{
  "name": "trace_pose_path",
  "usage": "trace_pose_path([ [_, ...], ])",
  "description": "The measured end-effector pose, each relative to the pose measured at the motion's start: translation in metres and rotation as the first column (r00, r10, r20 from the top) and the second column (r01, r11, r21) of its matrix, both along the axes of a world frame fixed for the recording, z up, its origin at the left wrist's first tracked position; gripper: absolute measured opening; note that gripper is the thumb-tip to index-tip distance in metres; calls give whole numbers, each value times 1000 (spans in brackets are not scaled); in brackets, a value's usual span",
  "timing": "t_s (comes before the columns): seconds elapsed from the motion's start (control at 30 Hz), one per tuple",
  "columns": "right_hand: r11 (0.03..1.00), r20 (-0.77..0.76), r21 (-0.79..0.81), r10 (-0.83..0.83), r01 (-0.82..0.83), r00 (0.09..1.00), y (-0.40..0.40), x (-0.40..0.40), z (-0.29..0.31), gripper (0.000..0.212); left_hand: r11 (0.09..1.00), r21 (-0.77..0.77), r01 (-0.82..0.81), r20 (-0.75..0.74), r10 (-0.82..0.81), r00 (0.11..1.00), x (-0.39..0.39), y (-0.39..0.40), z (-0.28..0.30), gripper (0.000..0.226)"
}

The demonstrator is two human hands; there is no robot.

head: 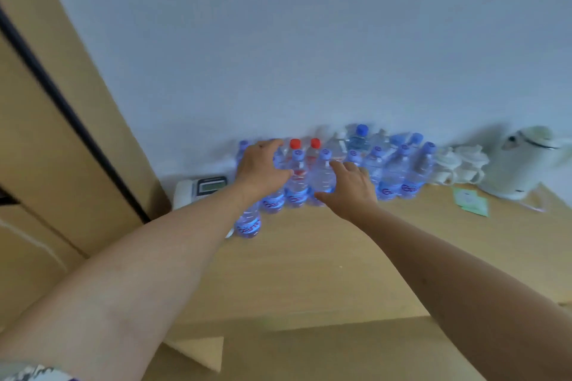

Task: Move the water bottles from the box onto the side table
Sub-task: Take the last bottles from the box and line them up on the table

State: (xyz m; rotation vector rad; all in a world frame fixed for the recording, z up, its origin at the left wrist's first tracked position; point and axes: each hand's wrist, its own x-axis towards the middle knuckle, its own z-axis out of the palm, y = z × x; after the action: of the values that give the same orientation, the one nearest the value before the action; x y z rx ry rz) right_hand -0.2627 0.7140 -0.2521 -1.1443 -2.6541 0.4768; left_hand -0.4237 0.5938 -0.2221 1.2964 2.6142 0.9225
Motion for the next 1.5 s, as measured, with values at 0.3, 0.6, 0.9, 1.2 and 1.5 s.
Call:
trace_pose_path([
  [0.3,923,-47,76,-374,377,926,77,273,17,81,908,-109,405,-55,-412,910,248,146,0,77],
  [0.6,649,-47,117,-753,752,657,83,589,21,82,597,-190,780,-80,-801,593,574,241,-2,80],
  [0.9,161,29,49,-987,986,160,31,850,0,81,115,-278,954,-74,-992,98,877,263,-18,76],
  [1.2,-269,87,67,-958,961,-274,1,1074,-7,84,-269,-259,928,-22,-958,-284,1162,281,-24,78],
  [1.5,-572,89,52,-814,819,-574,-33,1254,0,80,-538,-235,809,-29,-828,-559,1405,263,-17,76],
])
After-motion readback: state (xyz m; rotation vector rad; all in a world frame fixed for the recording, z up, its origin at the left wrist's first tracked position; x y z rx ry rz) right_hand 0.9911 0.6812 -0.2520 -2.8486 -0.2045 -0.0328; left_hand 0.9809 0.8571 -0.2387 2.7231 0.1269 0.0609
